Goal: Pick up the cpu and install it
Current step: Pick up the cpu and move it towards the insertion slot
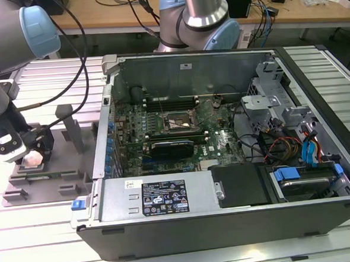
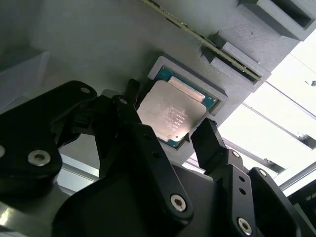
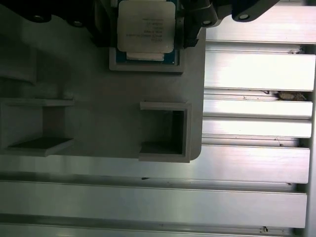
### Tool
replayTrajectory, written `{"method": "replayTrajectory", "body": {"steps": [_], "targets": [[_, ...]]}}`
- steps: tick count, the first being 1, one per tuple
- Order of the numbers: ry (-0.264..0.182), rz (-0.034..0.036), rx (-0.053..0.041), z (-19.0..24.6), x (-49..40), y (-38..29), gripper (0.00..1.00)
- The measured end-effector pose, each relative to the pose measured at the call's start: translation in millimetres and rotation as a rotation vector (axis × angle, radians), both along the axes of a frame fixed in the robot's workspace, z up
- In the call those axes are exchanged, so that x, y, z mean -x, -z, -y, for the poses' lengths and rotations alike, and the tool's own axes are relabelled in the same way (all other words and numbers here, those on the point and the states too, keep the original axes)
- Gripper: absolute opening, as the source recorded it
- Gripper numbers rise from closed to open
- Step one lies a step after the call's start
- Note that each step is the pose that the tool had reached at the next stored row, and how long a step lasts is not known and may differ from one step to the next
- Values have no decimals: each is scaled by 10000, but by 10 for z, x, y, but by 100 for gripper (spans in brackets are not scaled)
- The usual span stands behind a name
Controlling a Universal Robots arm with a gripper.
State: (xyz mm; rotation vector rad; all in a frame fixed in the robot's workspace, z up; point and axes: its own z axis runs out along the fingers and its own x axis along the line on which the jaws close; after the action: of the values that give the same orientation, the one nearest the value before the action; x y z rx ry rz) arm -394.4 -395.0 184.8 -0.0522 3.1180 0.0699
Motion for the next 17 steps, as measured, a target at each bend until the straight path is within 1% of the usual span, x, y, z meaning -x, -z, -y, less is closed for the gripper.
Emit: {"method": "replayTrajectory", "body": {"steps": [6, 7, 8, 17], "targets": [[0, 0, 2, 0, 2, 0, 69], [0, 0, 2, 0, 3, 0, 68], [0, 0, 2, 0, 4, 0, 61], [0, 0, 2, 0, 4, -15, 61]]}}
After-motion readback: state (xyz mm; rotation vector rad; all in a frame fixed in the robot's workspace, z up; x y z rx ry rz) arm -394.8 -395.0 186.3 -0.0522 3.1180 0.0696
